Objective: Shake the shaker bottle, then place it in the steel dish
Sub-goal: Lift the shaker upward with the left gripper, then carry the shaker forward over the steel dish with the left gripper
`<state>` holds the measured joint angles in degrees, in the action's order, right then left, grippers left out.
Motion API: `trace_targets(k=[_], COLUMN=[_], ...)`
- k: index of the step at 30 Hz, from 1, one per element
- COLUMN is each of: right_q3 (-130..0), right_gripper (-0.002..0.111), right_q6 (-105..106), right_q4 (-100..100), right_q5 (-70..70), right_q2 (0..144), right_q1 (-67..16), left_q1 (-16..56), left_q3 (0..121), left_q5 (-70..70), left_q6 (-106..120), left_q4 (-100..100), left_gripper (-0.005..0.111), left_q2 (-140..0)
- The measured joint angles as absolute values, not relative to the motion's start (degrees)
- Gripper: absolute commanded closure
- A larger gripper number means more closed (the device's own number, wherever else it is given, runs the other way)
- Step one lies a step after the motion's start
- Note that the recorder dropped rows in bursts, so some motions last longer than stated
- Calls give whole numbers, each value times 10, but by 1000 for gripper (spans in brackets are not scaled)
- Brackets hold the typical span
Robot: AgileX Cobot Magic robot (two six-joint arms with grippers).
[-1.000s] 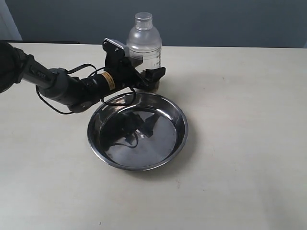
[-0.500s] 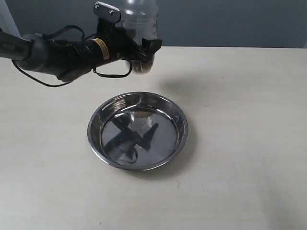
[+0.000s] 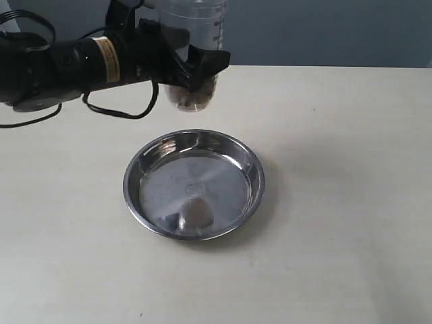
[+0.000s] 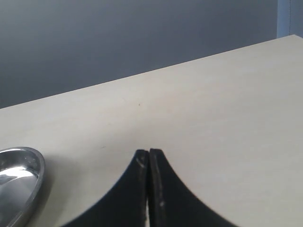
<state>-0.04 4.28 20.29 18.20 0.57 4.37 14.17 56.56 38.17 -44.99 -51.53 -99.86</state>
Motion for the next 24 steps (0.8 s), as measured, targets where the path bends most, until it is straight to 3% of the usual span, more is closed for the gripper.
trace_targets(k=[5, 9, 12, 13, 15, 18, 20, 22, 24], right_q3=[0, 0, 0, 0, 0, 0, 0, 0, 0], right_gripper=[109, 109, 109, 109, 109, 109, 109, 109, 109], right_q6=[43, 43, 43, 43, 43, 43, 43, 43, 43], right_q4=[203, 203, 203, 203, 203, 204, 204, 208, 210], right_q5=[182, 182, 182, 182, 182, 182, 182, 182, 182], right_q2=[6, 6, 6, 6, 6, 6, 6, 6, 6], right_q1=[44, 44, 44, 44, 44, 44, 44, 44, 44], left_q1=[190, 208, 258, 295, 292, 358, 336, 357, 353], left_q3=[497, 489, 489, 488, 477, 430, 416, 407, 402], left_q5=[383, 315, 267, 230, 180, 143, 175, 163, 197], left_q6=[-430, -337, -380, -338, -249, -183, -150, -137, -95], left_q4=[-520, -312, -428, -398, -193, -183, -16, -93, 18], left_gripper=[106, 106, 106, 106, 106, 106, 106, 106, 106], left_q2=[-962, -946, -939, -938, -939, -922, -921, -910, -905])
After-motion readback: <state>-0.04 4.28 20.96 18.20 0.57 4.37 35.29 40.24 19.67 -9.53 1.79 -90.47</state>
